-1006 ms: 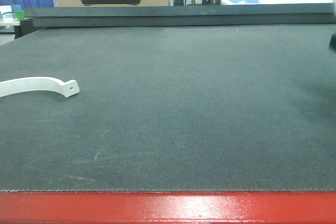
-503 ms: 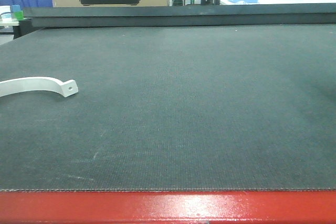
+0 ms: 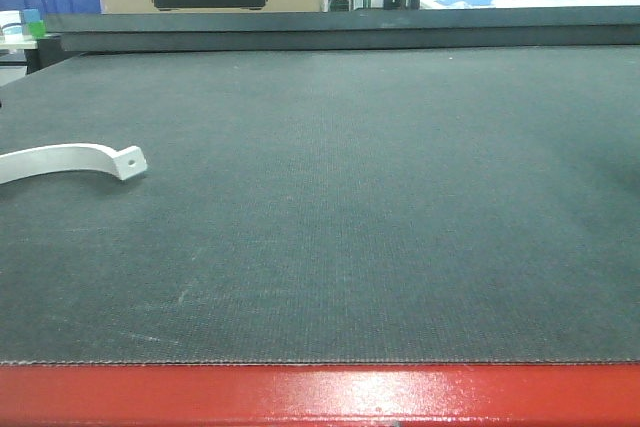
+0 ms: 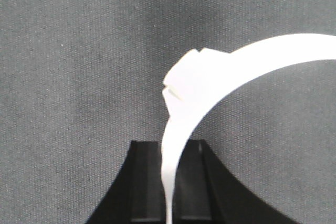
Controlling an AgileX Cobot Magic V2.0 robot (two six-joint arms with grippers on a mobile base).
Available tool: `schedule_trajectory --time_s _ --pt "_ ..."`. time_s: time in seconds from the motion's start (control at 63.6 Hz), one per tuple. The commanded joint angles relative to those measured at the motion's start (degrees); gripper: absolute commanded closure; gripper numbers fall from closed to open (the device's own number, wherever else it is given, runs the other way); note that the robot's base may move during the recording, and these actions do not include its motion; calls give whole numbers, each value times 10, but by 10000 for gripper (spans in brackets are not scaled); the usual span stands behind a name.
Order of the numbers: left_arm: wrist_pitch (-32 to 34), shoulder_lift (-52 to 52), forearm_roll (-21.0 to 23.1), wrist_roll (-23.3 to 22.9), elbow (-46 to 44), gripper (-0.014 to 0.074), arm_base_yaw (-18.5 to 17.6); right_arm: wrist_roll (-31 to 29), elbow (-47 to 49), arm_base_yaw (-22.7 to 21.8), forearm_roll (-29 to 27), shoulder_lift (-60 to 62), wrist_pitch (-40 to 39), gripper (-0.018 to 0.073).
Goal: Grab PVC pipe and place in blue bin
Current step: 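Close the left gripper on the pipe's arc beside the right gripper, then lift the pipe off the table with both grippers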
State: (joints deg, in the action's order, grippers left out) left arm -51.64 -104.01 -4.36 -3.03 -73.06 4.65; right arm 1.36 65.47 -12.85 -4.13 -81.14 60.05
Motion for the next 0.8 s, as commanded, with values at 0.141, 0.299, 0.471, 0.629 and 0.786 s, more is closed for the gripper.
schedule_trajectory --time_s 0.141,0.299,0.471,0.629,0.786 --pt "4 -8 25 11 -4 402 3 -5 3 -1 6 6 -10 727" --pt "3 -14 29 15 -3 402 3 -5 3 -1 6 6 -11 727" --pt "1 -14 29 15 -3 403 3 -5 3 -1 6 6 -11 727" --pt "-4 -32 22 15 -3 403 3 -5 3 -1 6 6 -18 727" --pt "-12 -43 22 15 -3 424 3 -5 3 -1 6 6 -22 727"
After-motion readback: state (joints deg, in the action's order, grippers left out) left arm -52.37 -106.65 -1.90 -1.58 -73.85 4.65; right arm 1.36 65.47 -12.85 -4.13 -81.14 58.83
